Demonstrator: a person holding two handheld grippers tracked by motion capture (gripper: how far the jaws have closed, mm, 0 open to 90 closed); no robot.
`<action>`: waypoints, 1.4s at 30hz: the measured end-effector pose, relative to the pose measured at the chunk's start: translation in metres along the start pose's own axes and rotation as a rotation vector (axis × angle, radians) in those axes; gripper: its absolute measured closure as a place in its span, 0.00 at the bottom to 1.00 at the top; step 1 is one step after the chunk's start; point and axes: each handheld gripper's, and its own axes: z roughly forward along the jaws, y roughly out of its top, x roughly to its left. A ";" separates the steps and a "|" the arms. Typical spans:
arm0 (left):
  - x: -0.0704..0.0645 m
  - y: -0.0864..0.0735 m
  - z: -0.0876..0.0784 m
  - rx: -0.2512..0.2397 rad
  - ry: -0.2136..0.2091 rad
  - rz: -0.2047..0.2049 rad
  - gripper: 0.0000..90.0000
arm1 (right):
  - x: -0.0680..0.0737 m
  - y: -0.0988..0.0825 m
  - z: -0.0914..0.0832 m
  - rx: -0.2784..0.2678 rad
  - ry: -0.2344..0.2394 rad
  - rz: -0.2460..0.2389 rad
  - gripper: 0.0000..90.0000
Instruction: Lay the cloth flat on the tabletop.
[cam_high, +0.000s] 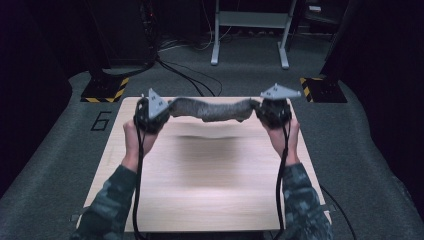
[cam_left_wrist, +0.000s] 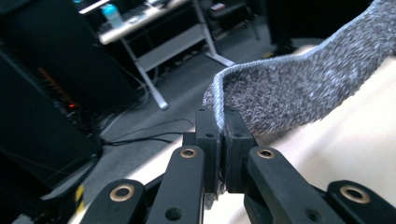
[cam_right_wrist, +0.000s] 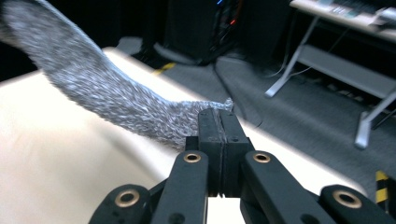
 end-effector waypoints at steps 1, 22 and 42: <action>-0.012 -0.017 0.001 0.017 -0.021 0.001 0.97 | 0.008 -0.020 -0.002 0.022 0.024 -0.012 1.00; -0.074 -0.152 -0.031 0.217 -0.279 -0.265 0.37 | 0.035 -0.208 -0.031 0.310 0.125 0.267 0.67; -0.093 -0.158 0.035 0.363 -0.291 -0.235 0.11 | 0.097 -0.189 0.066 0.455 0.170 0.112 0.00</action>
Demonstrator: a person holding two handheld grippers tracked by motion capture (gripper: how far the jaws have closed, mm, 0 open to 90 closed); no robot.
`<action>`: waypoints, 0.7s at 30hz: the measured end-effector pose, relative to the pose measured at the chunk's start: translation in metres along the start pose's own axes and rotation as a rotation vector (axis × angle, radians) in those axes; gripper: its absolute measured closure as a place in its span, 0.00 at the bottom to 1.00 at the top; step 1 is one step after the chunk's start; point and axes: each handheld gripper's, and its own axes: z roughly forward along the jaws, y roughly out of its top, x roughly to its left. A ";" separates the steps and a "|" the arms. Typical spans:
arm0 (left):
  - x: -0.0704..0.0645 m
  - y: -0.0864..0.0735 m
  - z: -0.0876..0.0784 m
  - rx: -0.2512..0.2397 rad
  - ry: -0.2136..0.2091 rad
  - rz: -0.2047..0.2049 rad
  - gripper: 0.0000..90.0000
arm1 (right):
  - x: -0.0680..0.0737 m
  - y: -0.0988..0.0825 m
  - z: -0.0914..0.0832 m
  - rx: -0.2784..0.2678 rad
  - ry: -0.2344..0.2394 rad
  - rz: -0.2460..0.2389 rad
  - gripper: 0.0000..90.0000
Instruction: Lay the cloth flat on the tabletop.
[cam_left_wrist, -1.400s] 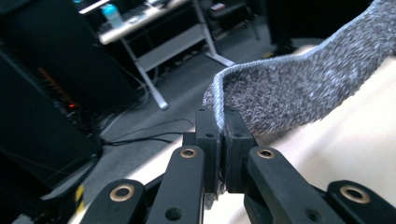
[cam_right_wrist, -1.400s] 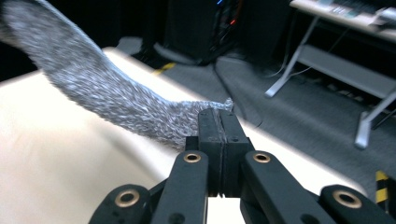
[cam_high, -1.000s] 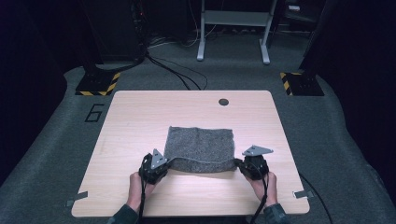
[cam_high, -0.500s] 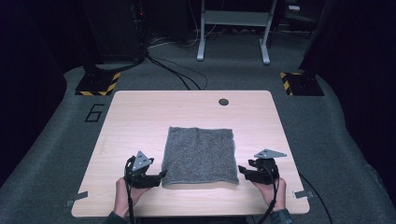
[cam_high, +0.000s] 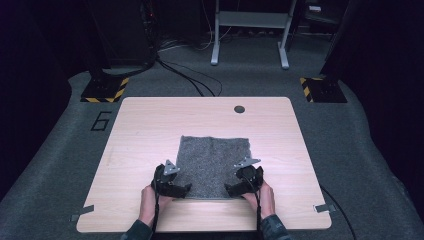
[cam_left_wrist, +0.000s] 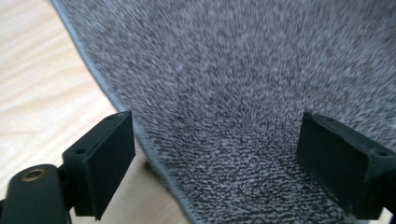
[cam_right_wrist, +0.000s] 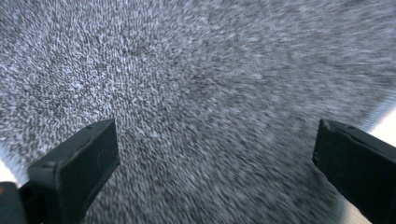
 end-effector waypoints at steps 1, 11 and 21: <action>-0.001 0.000 0.001 0.011 0.004 0.014 0.10 | 0.001 0.000 0.004 0.014 -0.005 -0.003 0.00; -0.010 -0.008 0.000 0.014 0.020 -0.008 0.06 | -0.006 -0.011 0.005 -0.014 -0.018 -0.012 0.00; -0.035 -0.014 -0.003 -0.006 0.024 -0.015 0.06 | -0.016 -0.027 -0.006 -0.048 -0.013 -0.018 0.00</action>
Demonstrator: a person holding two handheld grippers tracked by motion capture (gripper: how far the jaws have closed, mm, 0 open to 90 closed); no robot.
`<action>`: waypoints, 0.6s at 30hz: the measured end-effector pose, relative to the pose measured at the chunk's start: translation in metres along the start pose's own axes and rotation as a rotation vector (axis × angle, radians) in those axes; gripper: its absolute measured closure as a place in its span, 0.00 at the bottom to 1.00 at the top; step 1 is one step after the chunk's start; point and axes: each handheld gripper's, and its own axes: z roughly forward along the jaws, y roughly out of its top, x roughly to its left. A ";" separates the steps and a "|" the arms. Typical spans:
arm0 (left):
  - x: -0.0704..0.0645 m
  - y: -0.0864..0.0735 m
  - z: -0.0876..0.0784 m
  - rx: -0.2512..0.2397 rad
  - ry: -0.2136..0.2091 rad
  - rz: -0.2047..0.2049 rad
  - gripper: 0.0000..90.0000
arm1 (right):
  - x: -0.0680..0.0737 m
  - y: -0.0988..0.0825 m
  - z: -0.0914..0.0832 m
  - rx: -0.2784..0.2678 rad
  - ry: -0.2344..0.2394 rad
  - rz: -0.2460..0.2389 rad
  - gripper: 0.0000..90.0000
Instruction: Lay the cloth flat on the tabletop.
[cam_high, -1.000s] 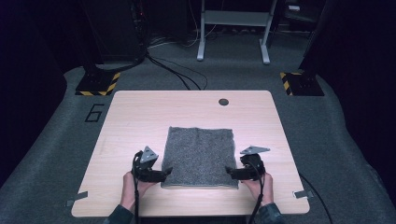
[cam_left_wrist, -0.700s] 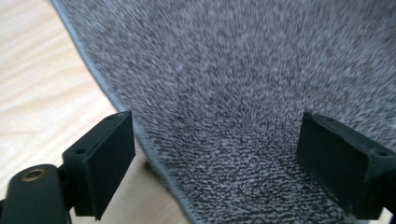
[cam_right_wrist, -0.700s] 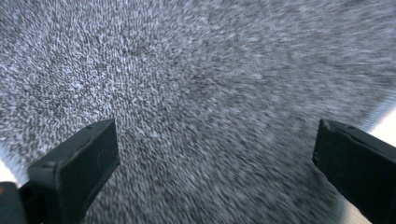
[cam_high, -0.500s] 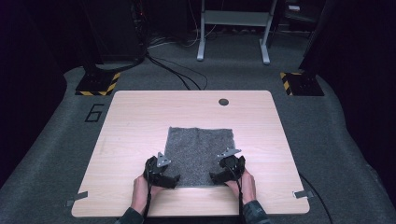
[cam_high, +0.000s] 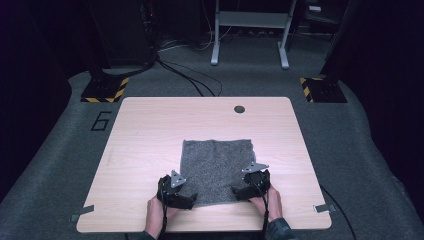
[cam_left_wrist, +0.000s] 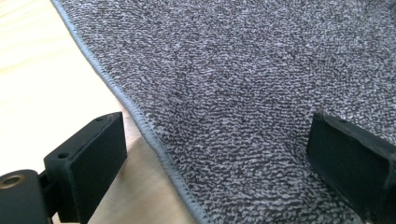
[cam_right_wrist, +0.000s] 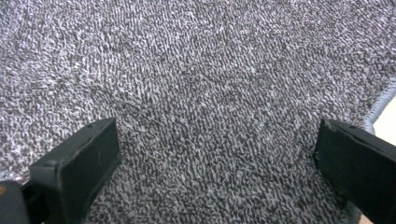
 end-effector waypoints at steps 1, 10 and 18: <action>0.000 0.000 -0.001 0.002 0.002 0.019 0.06 | -0.001 -0.001 0.000 -0.002 0.003 -0.001 0.00; 0.026 0.016 -0.017 -0.069 0.003 -0.067 0.06 | 0.010 0.008 -0.018 -0.051 0.042 0.017 0.04; 0.056 0.030 -0.011 -0.078 -0.013 -0.119 0.06 | 0.049 0.027 -0.021 -0.076 0.090 -0.065 0.05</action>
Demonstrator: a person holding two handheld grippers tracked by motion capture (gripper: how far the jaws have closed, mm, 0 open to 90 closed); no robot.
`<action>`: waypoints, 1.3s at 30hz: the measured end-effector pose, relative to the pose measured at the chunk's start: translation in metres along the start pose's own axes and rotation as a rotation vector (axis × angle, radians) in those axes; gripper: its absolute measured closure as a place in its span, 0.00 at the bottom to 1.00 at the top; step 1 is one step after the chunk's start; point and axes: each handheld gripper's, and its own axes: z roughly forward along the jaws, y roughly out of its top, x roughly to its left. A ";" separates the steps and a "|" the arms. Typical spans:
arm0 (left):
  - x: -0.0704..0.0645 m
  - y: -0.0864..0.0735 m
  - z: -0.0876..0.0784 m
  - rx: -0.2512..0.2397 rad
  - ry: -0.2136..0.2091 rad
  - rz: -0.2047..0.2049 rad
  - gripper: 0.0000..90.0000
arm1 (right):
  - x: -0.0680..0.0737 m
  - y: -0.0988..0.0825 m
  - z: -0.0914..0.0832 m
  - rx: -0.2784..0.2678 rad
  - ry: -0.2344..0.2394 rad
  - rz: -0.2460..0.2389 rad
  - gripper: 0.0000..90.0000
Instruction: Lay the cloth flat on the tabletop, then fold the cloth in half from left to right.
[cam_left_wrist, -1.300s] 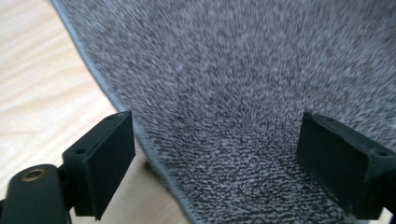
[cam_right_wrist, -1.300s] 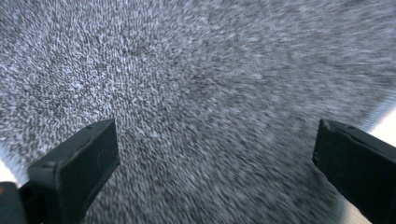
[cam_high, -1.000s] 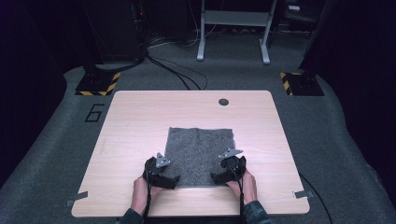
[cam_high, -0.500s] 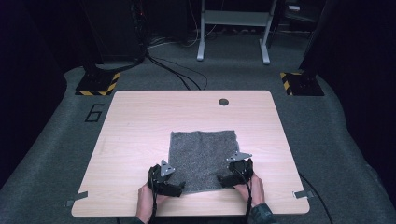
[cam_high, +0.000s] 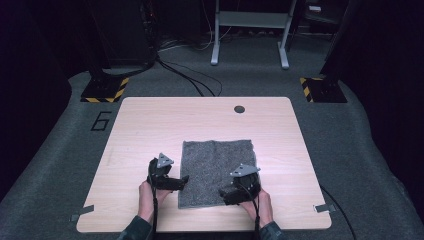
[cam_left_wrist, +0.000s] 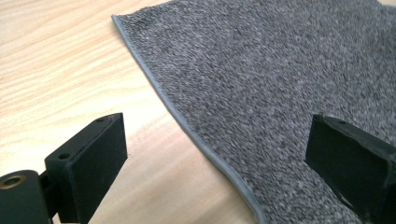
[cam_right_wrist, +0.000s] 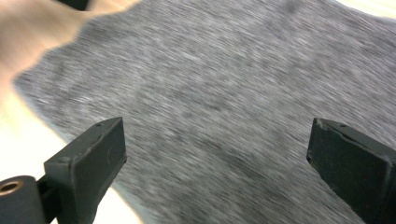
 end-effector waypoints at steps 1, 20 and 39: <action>0.002 0.001 0.001 0.004 -0.005 0.002 0.06 | 0.004 0.001 0.001 -0.002 0.006 0.005 0.05; 0.036 0.036 0.035 0.033 -0.020 -0.044 0.08 | 0.062 0.025 0.033 0.013 0.132 -0.083 0.08; 0.065 0.063 0.085 0.059 0.016 -0.083 0.32 | 0.112 0.037 0.063 0.022 0.159 -0.190 0.42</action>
